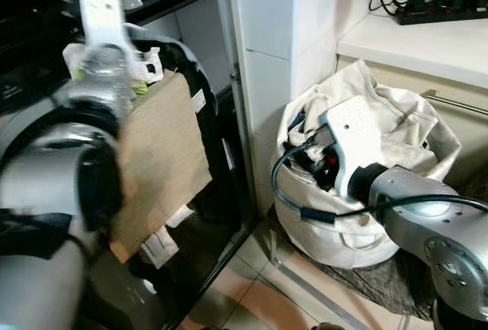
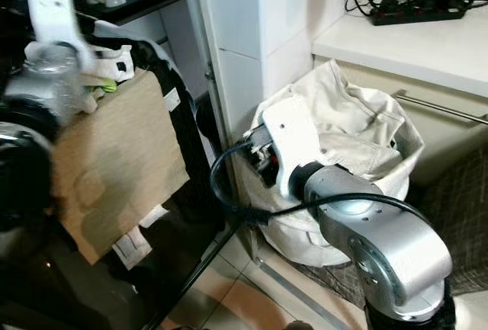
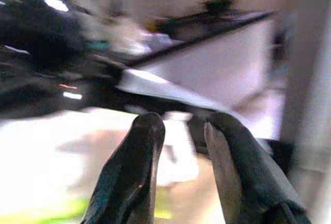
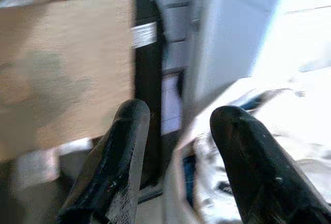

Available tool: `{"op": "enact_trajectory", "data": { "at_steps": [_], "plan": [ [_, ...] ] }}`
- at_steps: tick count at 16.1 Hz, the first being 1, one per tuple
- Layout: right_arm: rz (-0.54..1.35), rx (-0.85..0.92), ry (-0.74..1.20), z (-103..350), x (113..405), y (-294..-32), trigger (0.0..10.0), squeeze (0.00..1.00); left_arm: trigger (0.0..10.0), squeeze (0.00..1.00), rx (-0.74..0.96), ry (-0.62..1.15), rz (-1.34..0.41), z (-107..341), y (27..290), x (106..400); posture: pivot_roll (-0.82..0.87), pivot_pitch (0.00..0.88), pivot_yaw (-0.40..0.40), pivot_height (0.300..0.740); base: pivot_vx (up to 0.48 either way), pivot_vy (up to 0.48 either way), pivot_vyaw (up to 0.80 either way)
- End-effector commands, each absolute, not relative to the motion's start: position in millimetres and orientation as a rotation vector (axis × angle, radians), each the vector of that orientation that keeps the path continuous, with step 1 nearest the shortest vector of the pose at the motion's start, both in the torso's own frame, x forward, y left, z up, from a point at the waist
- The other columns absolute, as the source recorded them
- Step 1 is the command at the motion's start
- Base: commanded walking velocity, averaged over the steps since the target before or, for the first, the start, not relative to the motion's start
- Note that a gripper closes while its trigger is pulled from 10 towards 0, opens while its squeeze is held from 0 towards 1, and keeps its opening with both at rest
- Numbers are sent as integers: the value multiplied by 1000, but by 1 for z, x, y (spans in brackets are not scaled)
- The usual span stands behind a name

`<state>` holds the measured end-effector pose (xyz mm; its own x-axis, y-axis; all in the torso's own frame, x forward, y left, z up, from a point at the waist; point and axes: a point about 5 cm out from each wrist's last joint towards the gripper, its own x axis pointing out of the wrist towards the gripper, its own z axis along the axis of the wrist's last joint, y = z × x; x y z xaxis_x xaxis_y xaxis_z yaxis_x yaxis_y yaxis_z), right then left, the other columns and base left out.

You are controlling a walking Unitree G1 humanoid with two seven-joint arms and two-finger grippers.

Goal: Clothes washing

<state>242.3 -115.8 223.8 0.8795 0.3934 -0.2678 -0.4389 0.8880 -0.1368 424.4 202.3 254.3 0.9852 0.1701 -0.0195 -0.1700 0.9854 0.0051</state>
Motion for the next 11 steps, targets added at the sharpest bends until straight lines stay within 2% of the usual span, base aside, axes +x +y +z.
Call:
{"op": "enact_trajectory", "data": {
  "at_steps": [1,2,3,6,8,9,10,11],
  "plan": [
    [390,-191,219,224,246,-119,10000,0,10000,0,-36,3,137,255,200,425,-254,0,190,740,0,0,0],
    [291,-204,178,222,250,-128,10000,0,10000,0,-112,-14,-23,245,163,426,-237,0,199,740,0,0,0],
    [236,-217,123,223,252,-133,10000,0,10000,0,-118,-35,-81,235,148,424,-216,0,206,740,0,0,0],
    [117,-179,115,213,254,-146,10000,0,10000,0,-71,-75,-163,209,130,412,-194,0,193,740,0,0,0],
    [44,-95,102,203,252,-157,10000,0,10000,0,-27,-143,-251,190,120,380,-164,0,161,740,0,0,0],
    [39,-73,98,202,251,-158,10000,0,10000,0,-42,-147,-270,189,119,375,-164,0,161,740,0,0,0],
    [64,-104,90,198,252,-158,10000,0,10000,0,63,-207,-282,186,119,354,-145,0,141,740,0,0,0],
    [70,-112,85,198,253,-158,10000,0,10000,0,93,-216,-286,185,119,350,-142,0,140,740,0,0,0]
  ]
}}
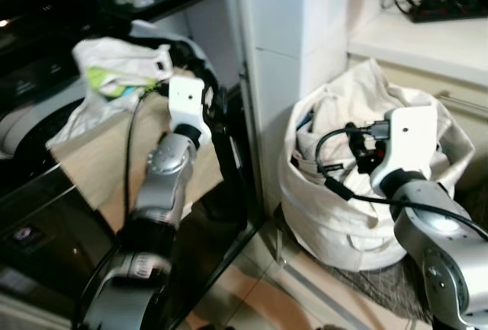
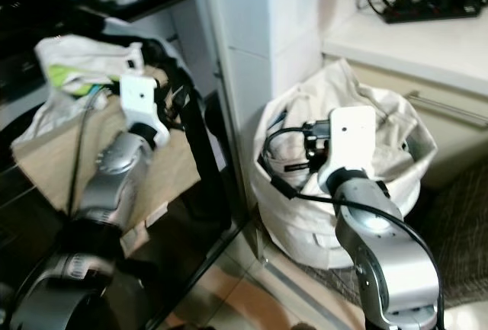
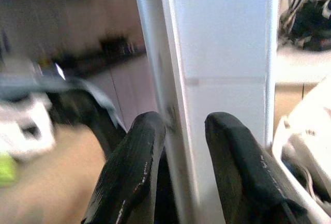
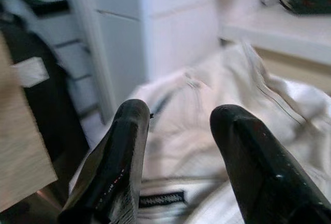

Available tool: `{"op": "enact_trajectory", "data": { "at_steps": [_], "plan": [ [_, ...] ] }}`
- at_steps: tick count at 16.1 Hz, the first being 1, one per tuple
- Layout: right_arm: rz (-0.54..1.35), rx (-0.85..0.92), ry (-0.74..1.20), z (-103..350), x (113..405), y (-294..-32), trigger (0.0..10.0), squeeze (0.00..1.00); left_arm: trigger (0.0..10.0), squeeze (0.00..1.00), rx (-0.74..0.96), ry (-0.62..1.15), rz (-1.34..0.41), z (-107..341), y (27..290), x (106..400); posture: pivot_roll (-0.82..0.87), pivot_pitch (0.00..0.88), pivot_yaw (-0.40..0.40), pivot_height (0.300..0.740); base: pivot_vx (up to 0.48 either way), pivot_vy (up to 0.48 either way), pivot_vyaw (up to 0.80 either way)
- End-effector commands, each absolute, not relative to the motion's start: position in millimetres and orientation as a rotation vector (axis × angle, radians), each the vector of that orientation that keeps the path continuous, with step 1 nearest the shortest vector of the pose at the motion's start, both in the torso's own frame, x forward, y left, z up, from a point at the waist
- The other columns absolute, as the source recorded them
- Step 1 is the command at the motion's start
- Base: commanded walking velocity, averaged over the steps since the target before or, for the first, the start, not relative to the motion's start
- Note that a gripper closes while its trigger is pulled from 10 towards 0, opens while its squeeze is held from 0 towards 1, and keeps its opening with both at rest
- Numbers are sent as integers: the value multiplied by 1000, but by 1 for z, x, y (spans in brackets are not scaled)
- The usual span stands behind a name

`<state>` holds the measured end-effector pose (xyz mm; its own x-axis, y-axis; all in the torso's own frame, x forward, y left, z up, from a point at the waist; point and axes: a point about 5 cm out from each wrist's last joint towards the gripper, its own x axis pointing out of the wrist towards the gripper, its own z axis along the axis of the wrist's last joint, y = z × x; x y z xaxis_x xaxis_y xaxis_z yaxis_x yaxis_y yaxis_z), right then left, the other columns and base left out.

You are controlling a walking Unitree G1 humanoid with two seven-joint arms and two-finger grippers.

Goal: Clothes washing

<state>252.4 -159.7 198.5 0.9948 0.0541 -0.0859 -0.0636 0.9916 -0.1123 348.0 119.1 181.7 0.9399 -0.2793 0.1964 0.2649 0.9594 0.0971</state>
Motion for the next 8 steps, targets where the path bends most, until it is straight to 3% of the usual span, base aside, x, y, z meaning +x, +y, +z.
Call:
{"op": "enact_trajectory", "data": {
  "at_steps": [1,3,6,8],
  "plan": [
    [80,-129,69,196,255,-157,10000,0,10000,0,123,-209,-261,182,121,339,-123,0,127,740,0,0,0],
    [90,-122,65,191,257,-157,10000,0,10000,0,62,-172,-235,181,124,328,-108,0,116,740,0,0,0],
    [132,-135,52,189,260,-152,10000,0,10000,0,119,-177,-266,190,117,326,-93,0,99,740,0,0,0],
    [146,-143,39,190,263,-152,10000,0,10000,0,115,-177,-290,197,113,327,-86,0,92,740,418,0,800]
  ]
}}
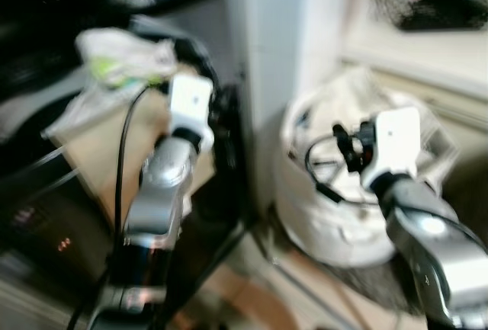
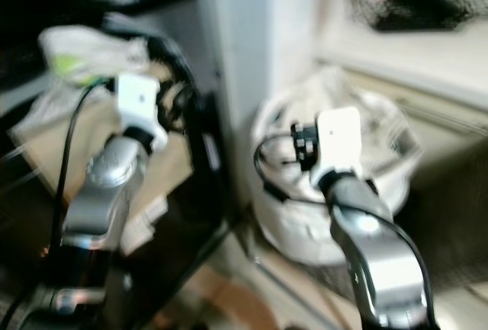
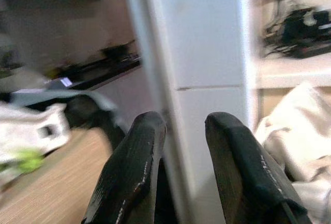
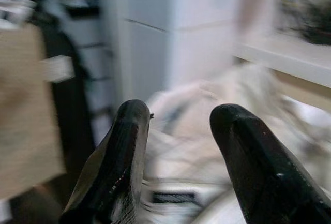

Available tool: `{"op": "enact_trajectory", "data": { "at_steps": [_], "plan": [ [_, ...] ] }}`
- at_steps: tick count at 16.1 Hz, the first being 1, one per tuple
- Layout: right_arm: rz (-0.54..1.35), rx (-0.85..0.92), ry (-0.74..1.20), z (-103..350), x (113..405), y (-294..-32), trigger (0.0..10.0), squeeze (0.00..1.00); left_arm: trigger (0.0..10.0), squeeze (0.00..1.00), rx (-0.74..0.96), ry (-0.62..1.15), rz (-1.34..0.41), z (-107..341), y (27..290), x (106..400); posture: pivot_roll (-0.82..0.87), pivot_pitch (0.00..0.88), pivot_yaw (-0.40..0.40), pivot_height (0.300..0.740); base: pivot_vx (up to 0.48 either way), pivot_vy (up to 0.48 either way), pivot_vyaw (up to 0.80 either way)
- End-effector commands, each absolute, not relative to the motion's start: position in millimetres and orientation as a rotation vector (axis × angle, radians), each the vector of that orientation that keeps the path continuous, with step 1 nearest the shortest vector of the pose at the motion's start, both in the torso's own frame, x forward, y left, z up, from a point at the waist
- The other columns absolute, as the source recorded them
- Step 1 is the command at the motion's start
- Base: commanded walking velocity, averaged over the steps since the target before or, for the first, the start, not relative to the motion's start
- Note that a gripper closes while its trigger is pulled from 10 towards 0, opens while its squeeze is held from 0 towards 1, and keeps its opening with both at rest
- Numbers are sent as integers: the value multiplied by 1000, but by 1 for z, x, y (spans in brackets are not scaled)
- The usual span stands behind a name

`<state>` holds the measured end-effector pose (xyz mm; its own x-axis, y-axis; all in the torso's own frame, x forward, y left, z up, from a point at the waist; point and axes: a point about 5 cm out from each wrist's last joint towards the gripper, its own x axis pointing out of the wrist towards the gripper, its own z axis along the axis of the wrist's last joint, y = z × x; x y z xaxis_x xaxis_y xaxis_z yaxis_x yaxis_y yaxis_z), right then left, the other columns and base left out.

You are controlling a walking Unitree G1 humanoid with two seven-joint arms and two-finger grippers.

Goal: Clothes washing

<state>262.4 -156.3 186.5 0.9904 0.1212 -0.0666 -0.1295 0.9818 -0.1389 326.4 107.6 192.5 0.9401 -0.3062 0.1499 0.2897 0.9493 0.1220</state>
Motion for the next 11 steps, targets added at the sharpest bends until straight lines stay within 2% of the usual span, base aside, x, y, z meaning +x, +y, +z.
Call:
{"op": "enact_trajectory", "data": {
  "at_steps": [1,5,9,11],
  "plan": [
    [143,-146,31,190,266,-154,10000,0,10000,0,117,-174,-290,201,111,330,-86,0,91,740,439,0,800],
    [126,-149,15,191,269,-157,10000,0,10000,0,121,-157,-311,201,107,331,-95,0,98,740,435,0,741],
    [144,-166,13,192,267,-158,10000,0,10000,0,92,-145,-306,201,104,334,-114,0,99,740,434,0,0],
    [210,-217,20,193,266,-154,10000,0,10000,0,87,-143,-232,202,110,338,-109,0,72,740,435,0,0]
  ]
}}
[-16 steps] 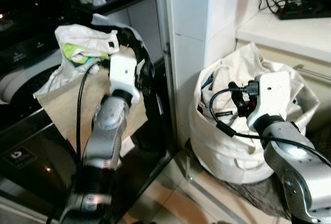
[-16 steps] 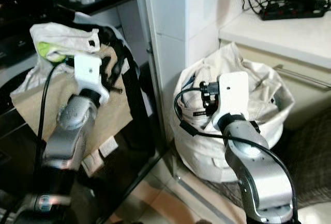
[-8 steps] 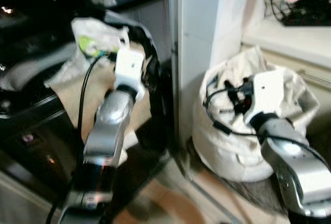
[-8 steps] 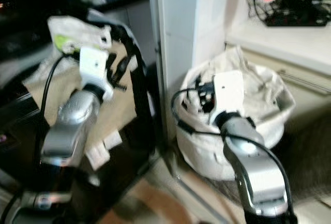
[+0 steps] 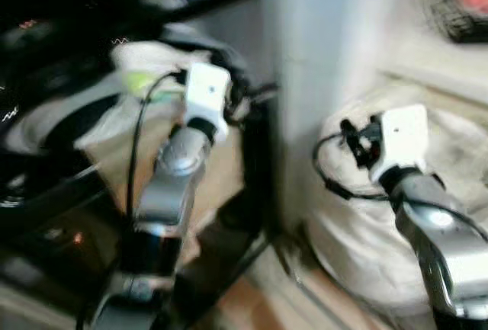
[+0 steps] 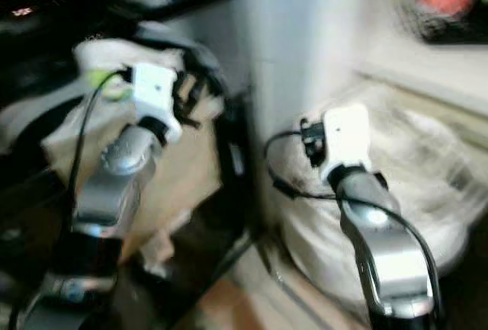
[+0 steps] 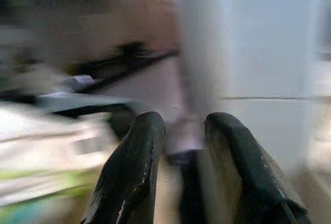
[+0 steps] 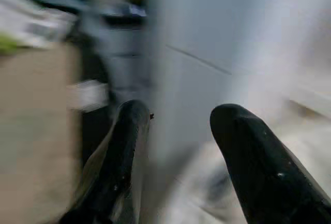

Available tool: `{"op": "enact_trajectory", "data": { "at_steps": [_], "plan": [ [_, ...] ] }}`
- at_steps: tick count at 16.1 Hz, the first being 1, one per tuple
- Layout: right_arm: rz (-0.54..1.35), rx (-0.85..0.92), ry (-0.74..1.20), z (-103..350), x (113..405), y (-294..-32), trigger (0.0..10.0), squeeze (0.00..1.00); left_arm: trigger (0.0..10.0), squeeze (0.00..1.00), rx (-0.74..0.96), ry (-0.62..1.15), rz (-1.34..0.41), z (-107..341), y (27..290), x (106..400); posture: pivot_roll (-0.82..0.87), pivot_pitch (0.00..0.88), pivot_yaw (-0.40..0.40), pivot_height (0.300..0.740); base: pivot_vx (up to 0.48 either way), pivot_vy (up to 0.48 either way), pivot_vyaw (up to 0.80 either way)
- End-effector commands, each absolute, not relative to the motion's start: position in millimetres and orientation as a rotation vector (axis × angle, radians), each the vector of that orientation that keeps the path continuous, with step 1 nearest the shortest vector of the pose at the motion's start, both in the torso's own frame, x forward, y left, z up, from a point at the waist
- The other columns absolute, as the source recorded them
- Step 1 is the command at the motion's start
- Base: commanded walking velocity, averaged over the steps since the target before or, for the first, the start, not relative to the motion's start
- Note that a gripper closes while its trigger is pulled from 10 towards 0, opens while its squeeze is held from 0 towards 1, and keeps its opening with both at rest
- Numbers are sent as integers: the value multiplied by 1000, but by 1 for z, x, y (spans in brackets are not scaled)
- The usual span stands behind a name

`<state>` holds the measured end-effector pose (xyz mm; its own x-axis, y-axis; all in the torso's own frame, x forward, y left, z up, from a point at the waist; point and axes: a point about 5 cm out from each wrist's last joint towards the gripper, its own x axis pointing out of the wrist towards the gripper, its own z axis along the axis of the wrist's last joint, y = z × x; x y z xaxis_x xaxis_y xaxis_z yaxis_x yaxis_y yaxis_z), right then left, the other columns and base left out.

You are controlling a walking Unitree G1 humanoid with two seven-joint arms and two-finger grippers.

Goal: Clothes washing

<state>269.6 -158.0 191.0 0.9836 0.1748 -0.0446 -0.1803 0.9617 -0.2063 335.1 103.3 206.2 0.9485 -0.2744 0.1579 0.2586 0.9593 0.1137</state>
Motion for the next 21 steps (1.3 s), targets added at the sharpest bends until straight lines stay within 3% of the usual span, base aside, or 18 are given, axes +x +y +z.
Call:
{"op": "enact_trajectory", "data": {
  "at_steps": [1,4,7,8,10,13,17,19,20,21],
  "plan": [
    [245,-230,23,193,267,-152,10000,0,10000,0,97,-133,-189,201,115,340,-101,0,52,740,435,0,0],
    [308,-241,21,195,273,-145,10000,0,10000,0,114,-89,-36,197,135,344,-63,0,0,740,272,0,150],
    [320,-239,14,197,288,-144,10000,0,10000,0,157,-53,-8,190,142,338,-4,0,-51,740,0,0,0],
    [316,-226,19,196,292,-145,10000,0,10000,0,189,-87,-36,195,139,341,18,0,-64,740,0,0,0],
    [304,-205,12,198,300,-144,10000,0,10000,0,197,-82,-255,205,119,359,29,0,-62,740,0,0,0],
    [317,-209,-4,201,302,-144,10000,0,10000,0,230,-109,-480,223,94,374,3,0,-24,740,0,0,0],
    [309,-215,-12,202,295,-148,10000,0,10000,0,213,-141,-578,243,77,391,-49,0,35,740,0,0,0],
    [290,-201,-14,203,291,-150,10000,0,10000,0,407,26,-456,219,84,406,-77,0,62,740,0,0,0],
    [274,-196,-22,204,288,-150,10000,0,10000,0,336,31,-302,221,98,411,-91,0,80,740,0,0,0],
    [252,-189,-22,205,286,-151,10000,0,10000,0,263,8,-261,224,103,411,-101,0,91,740,0,0,0]
  ]
}}
